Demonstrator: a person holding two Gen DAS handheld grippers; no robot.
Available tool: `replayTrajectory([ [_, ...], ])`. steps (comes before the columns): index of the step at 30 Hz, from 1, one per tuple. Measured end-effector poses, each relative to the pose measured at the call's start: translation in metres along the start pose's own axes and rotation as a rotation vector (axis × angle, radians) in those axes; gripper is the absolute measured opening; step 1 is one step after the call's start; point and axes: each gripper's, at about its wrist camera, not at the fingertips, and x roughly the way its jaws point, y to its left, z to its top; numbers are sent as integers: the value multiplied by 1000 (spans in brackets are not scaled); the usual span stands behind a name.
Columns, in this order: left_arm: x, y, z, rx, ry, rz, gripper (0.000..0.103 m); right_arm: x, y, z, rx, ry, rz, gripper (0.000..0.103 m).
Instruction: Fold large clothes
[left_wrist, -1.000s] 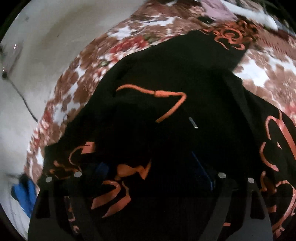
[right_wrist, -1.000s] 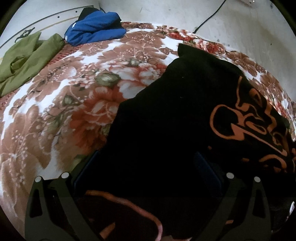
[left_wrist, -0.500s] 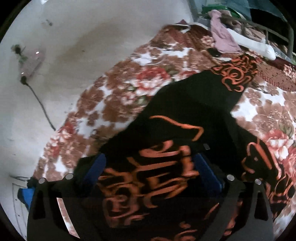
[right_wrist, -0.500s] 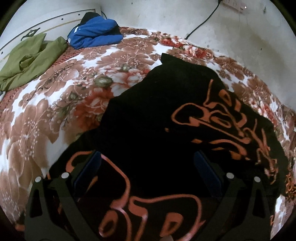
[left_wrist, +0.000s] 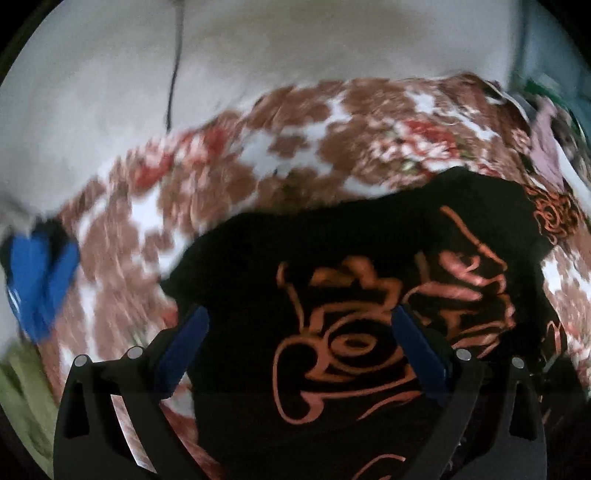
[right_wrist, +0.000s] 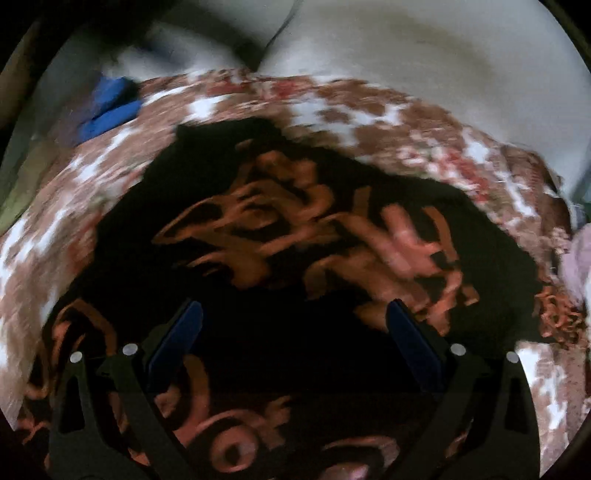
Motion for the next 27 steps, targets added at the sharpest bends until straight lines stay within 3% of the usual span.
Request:
replayTrajectory([
  [5, 46, 22, -44, -80, 61, 20, 98, 32, -47, 36, 68, 30, 50, 98],
  [8, 53, 34, -55, -113, 49, 17, 98, 55, -74, 44, 136, 65, 90, 98],
  [13, 77, 35, -74, -45, 62, 1, 98, 83, -104, 33, 162, 110, 39, 98],
  [17, 96, 34, -93, -11, 97, -2, 98, 105, -116, 14, 173, 154, 71, 98],
  [22, 103, 44, -104, -14, 90, -22, 99, 117, -126, 2, 121, 130, 157, 98],
  [27, 100, 51, -103, -35, 91, 3, 98, 115, -142, 3, 107, 117, 237, 98],
])
